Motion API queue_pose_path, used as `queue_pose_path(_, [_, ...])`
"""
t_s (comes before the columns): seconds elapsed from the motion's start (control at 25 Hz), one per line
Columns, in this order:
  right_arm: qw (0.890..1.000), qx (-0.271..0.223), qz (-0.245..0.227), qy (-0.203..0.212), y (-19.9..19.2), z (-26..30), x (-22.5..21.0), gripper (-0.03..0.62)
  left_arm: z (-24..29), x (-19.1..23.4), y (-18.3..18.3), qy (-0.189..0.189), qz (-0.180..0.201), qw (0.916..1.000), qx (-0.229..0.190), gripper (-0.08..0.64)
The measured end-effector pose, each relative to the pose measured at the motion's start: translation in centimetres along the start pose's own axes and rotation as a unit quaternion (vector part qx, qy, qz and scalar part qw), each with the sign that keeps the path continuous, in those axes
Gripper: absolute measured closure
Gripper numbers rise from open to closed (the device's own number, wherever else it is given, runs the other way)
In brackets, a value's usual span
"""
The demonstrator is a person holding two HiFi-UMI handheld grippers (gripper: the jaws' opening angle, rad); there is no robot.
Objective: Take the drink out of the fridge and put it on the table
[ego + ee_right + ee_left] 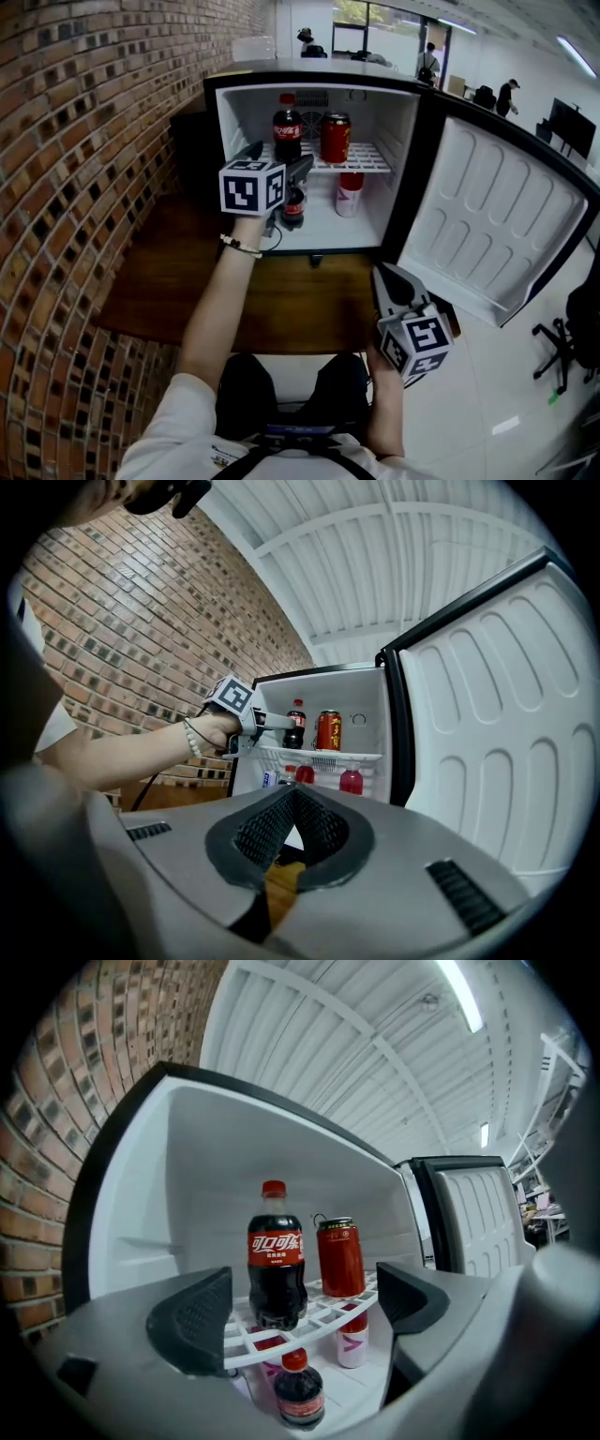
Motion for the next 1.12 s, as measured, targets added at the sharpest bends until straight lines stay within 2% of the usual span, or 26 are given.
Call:
queue_pose_path(0.28, [1.000,0.002,0.005,-0.008,-0.3,-0.3,-0.8,0.576,3.8,2.2,0.7,0.018,0.005,0.9996,0.020,0.074])
queue_pose_path(0.6, [1.000,0.004,0.011,-0.014,-0.6,-0.7,-1.4,0.576,6.0,3.3,2.6,0.010,0.017,0.9996,0.019,0.086])
queue_pose_path(0.84, [1.000,0.002,0.012,-0.013,-0.8,-0.5,-1.5,0.575,7.1,3.6,2.5,-0.004,0.023,0.9992,0.032,0.145])
queue_pose_path(0.92, [1.000,0.003,0.014,-0.013,-0.9,-0.5,-1.6,0.577,7.0,3.6,2.6,-0.008,0.024,0.9992,0.029,0.223])
queue_pose_path(1.12, [1.000,0.003,0.019,-0.012,-0.7,-0.5,-1.7,0.577,7.1,3.5,2.7,-0.011,0.024,0.9993,0.027,0.242])
Point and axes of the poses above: the fingertips, and each gripper's own axes: z forward along the fingers, x to its left, y out of its top, the point moved 8 cm from there along -z, backward along the fingers, and after that the axes turned 8 degrees about z, right-handed, at the moved point
